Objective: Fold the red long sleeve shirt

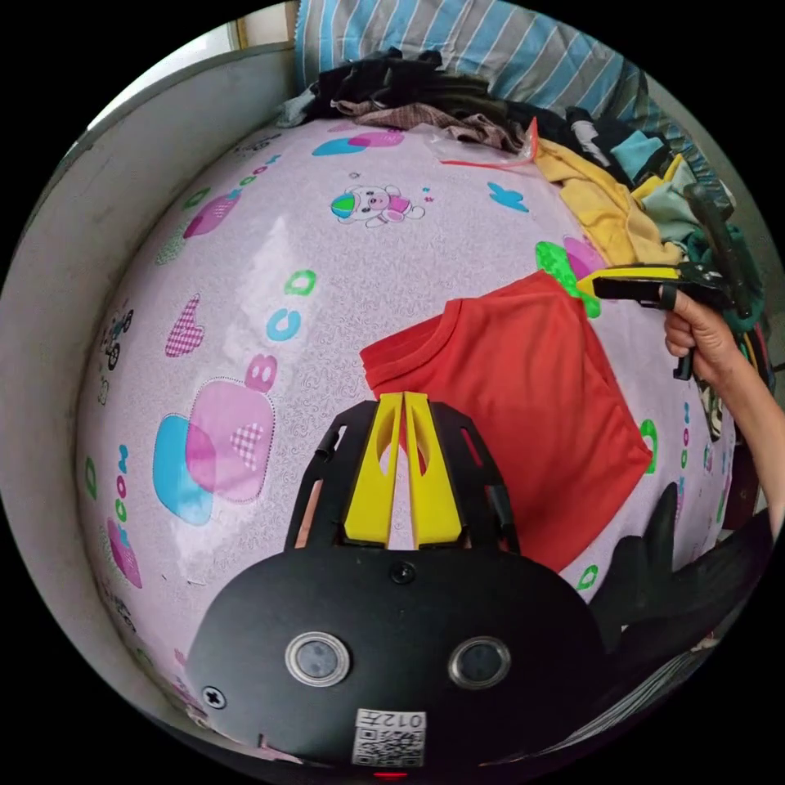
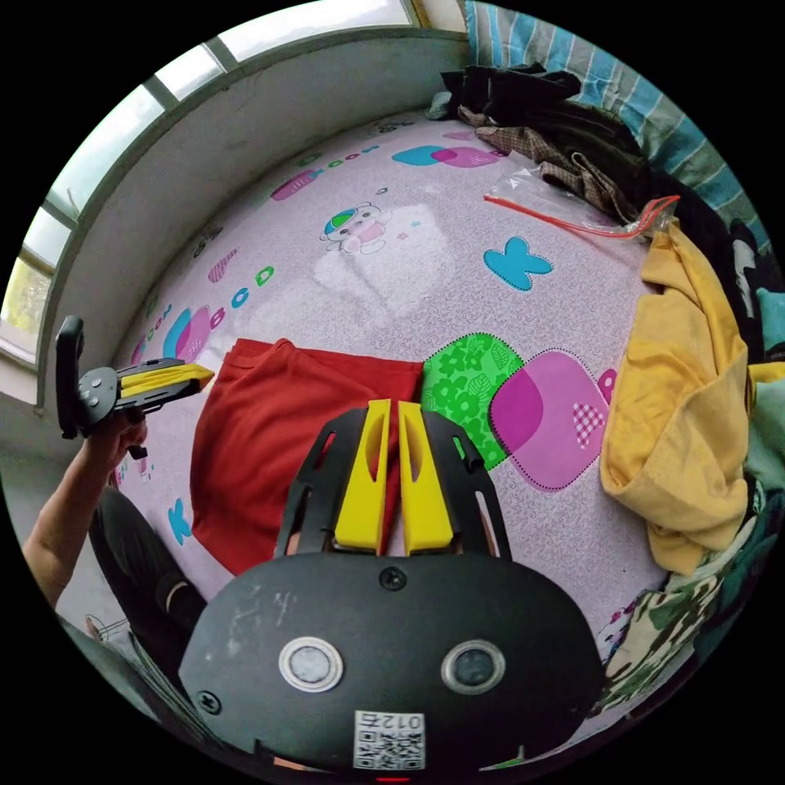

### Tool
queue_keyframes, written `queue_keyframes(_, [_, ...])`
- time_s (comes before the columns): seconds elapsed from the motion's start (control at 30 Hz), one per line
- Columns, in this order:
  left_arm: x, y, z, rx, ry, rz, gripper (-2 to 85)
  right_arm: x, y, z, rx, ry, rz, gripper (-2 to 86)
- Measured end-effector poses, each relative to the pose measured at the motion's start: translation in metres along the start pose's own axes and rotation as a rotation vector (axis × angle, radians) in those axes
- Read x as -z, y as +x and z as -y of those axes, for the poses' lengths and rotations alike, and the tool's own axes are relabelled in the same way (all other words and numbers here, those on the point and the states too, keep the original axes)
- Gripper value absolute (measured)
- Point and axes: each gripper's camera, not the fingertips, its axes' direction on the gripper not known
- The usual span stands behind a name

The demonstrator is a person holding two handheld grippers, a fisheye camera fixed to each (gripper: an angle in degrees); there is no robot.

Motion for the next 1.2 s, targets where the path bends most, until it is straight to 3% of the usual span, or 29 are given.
queue_keyframes(0.17, [0.006,0.038,-0.036,-0.106,-0.010,-0.064,0.3,-0.013,-0.011,-0.033,0.099,-0.105,0.214,-0.7])
queue_keyframes(0.27, [-0.016,0.044,-0.041,-0.105,-0.093,0.042,0.1,-0.037,-0.001,-0.040,0.055,-0.183,0.052,-0.9])
queue_keyframes(0.37, [-0.025,0.036,-0.040,-0.053,-0.118,0.014,-0.1,-0.035,0.019,-0.043,-0.060,-0.136,0.113,-0.9])
queue_keyframes(0.53, [-0.004,0.038,-0.030,-0.059,-0.069,0.050,-0.1,-0.023,0.018,-0.041,-0.075,-0.099,0.024,-0.9])
queue_keyframes(0.67, [-0.005,0.034,-0.007,-0.038,-0.046,0.036,-0.1,-0.018,0.016,-0.023,-0.088,0.007,0.091,-0.9])
queue_keyframes(0.8, [-0.022,0.026,0.023,-0.014,-0.055,0.023,-0.1,-0.039,0.018,-0.002,-0.096,-0.025,0.112,-0.9])
queue_keyframes(0.9, [-0.042,0.015,0.036,0.009,-0.113,0.090,-0.1,-0.056,0.032,0.006,-0.136,-0.084,0.020,-0.9])
queue_keyframes(1.2, [-0.039,-0.010,0.044,0.057,-0.078,0.046,-0.2,-0.059,0.056,0.002,-0.204,-0.019,0.086,-1.0])
